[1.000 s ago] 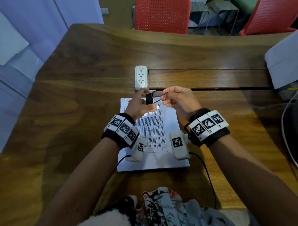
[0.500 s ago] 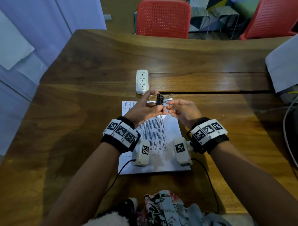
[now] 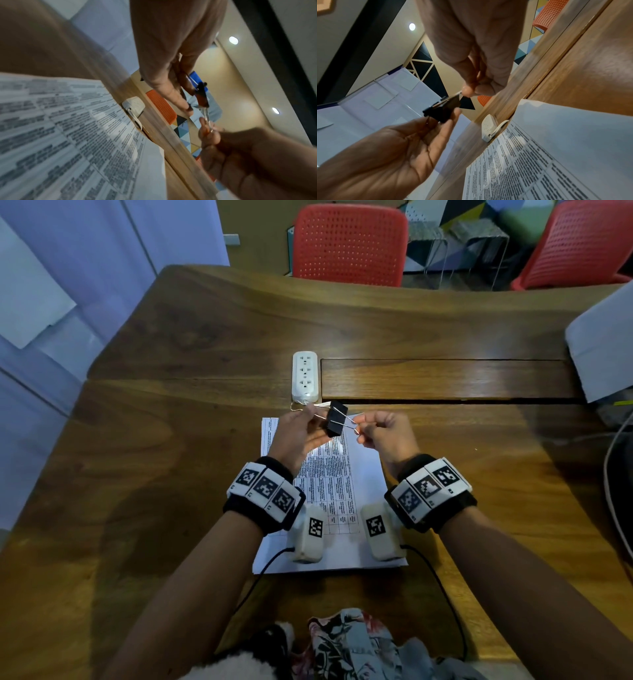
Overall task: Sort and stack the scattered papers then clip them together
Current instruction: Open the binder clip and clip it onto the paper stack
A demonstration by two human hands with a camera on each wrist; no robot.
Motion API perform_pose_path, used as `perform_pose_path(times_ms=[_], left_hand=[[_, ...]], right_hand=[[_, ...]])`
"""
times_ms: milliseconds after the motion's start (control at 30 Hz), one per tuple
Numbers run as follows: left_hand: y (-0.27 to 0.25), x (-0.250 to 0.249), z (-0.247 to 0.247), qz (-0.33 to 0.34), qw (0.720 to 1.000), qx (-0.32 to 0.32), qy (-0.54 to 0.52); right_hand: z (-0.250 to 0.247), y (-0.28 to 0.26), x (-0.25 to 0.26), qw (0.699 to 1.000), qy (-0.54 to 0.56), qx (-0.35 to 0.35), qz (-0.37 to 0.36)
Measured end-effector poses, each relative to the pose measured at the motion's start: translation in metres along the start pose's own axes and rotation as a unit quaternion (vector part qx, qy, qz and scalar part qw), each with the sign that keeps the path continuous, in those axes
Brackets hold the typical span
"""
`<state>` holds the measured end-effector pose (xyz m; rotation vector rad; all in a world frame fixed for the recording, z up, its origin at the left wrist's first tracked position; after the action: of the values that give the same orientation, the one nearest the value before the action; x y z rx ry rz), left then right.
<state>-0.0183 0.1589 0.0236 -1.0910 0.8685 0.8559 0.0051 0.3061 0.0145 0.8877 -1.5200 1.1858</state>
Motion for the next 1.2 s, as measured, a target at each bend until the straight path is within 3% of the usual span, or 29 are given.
perform_pose_path(times_ms=[200,333,433,533,833,1033,1200], left_hand=[[-0.002,0.000,-0.004,-0.071,0.991,0.012,-0.114],[-0.001,-0.012,-0.007,-0.031,0.999,0.018,-0.007],[-0.004,-0.020,-0.007,-0.016,0.993,0.051,0.103],[-0.006,-0.022,-0.008,0.008,0.987,0.068,0.148],[0.002,-0.010,-0.021,0.009,0.994,0.053,0.094],[0.012,-0.007,-0.030,-0.010,0.997,0.070,0.034],[0.026,0.003,-0.037,-0.029,0.998,0.055,0.002]], right_hand=[[0.013,0.000,-0.003,1.000,0.003,0.018,-0.010],[0.016,0.001,0.007,0.999,-0.029,0.006,-0.036],[0.015,0.004,0.015,0.994,-0.092,-0.005,-0.067],[0.016,0.005,0.017,0.993,-0.095,0.012,-0.076],[0.013,0.010,0.010,0.987,0.068,0.142,0.037],[0.024,0.024,0.021,0.971,0.068,0.219,0.071],[0.042,0.034,0.019,0.968,-0.009,0.237,0.082]])
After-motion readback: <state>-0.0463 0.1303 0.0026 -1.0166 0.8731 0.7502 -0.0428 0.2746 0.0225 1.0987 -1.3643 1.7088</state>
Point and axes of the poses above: each hand's wrist, its own y-axis towards the middle knuckle, its own z-axis out of the palm, x = y × z, the point moved 3 cm from there along y, towards the middle knuckle, and after that the axes turned 2 degrees about y, right-handed, at the moved point
